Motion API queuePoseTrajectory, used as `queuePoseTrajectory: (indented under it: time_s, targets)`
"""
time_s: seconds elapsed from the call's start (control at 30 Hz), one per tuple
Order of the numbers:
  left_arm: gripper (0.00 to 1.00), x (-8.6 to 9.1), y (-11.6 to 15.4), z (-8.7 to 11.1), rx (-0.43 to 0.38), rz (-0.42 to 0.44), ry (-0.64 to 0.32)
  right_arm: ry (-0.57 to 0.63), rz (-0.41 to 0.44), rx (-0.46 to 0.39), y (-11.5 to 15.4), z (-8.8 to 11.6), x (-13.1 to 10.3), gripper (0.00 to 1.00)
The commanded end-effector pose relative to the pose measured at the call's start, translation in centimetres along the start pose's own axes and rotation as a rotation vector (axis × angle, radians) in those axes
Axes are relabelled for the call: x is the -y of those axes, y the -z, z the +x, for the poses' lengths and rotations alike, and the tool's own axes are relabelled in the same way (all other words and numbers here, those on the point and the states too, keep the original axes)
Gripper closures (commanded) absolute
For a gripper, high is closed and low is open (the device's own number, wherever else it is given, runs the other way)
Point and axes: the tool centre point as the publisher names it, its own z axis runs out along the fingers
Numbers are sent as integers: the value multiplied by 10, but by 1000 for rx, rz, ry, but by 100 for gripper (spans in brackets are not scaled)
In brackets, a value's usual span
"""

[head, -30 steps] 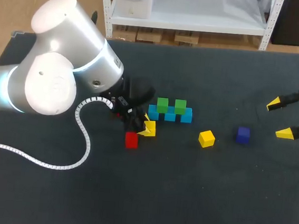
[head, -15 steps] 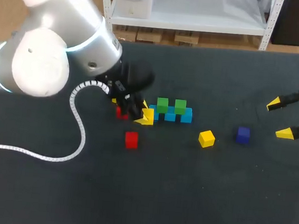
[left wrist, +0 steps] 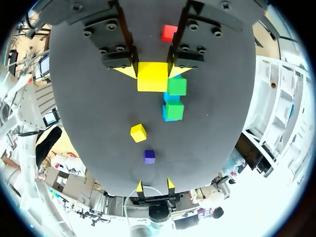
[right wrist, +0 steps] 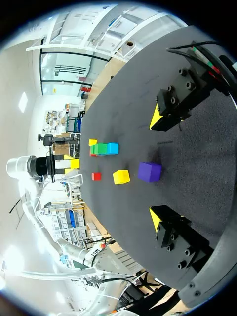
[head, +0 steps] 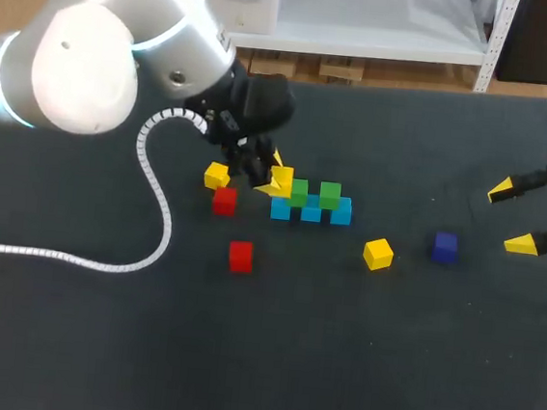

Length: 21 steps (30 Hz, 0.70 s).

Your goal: Place the blue cubes, place green cubes on the blue cubes, place the yellow cubes on the green cubes, then place the red cubes on the yellow cubes, and place purple cube on the red cubes.

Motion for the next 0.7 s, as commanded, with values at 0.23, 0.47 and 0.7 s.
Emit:
queuePoseTrajectory:
  time_s: [0.23,0.47,0.7]
  targets:
    - [100,-30,-21,-18,24,55,-37,1,0,1,0,0,0,0]
    - [100,-34,-30,-24,36,65,-41,1,0,1,0,0,0,0]
    - [100,-36,-42,-27,43,75,-35,1,0,1,0,0,0,0]
